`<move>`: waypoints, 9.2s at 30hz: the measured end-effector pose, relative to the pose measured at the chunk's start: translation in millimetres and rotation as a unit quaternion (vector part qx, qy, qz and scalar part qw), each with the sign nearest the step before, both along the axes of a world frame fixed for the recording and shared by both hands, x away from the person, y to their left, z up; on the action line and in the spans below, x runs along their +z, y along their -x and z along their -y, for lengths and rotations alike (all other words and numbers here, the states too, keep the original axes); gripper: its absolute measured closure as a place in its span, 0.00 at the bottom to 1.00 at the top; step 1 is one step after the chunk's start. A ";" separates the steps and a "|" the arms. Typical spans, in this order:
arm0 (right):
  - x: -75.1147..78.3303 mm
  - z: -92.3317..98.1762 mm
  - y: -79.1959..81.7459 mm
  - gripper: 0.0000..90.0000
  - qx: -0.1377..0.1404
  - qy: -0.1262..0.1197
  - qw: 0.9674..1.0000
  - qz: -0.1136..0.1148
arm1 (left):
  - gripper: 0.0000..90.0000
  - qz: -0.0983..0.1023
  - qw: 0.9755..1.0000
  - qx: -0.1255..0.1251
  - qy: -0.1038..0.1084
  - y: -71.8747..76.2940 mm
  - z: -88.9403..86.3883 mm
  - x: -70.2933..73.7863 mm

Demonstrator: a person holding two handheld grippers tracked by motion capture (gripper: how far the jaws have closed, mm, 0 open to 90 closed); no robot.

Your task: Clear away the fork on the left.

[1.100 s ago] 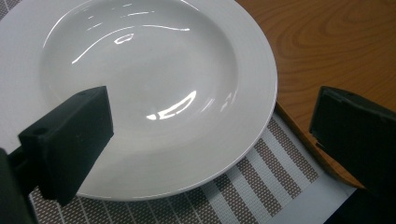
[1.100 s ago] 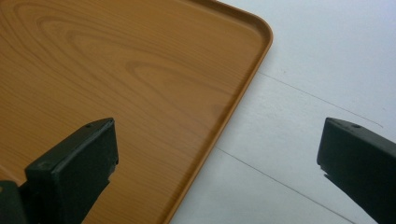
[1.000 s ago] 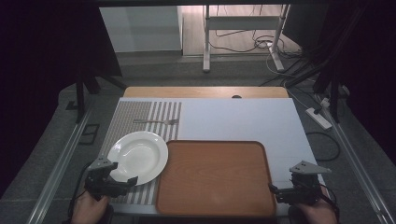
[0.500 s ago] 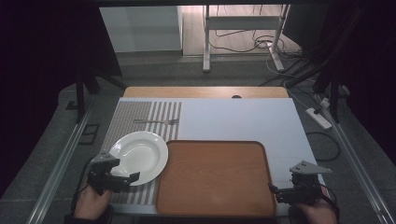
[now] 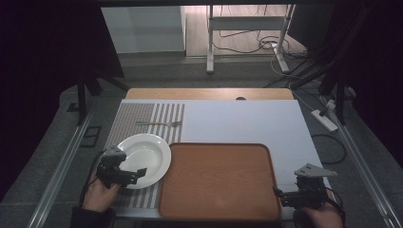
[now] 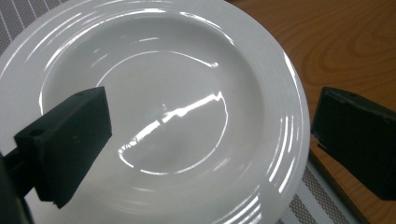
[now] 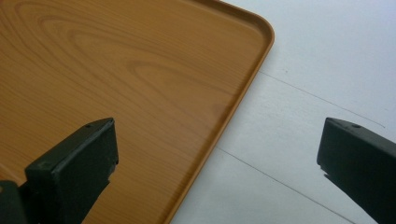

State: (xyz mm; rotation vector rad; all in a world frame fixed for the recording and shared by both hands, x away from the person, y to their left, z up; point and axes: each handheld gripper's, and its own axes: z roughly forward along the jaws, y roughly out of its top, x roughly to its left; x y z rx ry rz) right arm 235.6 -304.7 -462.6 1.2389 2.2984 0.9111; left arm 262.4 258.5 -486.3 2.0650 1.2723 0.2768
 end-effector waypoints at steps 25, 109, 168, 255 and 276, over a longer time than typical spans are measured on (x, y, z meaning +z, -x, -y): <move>-0.3 -0.2 -0.7 0.00 0.003 0.003 1.000 -0.003 | 0.01 -0.018 1.000 0.014 -0.011 -50.1 4.6 -5.8; -1.3 -0.3 -2.3 0.00 0.010 0.003 1.000 -0.016 | 0.99 -0.059 0.994 0.035 -0.088 -220.5 0.4 -31.8; -2.1 -2.1 -1.8 0.00 0.018 0.009 1.000 -0.017 | 0.25 -0.132 0.988 -0.049 -0.068 -219.7 3.2 -29.1; -2.6 -3.6 -1.8 0.00 0.028 0.015 0.999 -0.022 | 0.95 -0.042 0.979 -0.171 -0.107 -209.9 97.1 6.1; -2.3 -3.5 -1.2 0.00 0.028 0.015 0.999 -0.020 | 0.95 -0.065 0.965 -0.236 -0.092 -181.7 158.3 8.0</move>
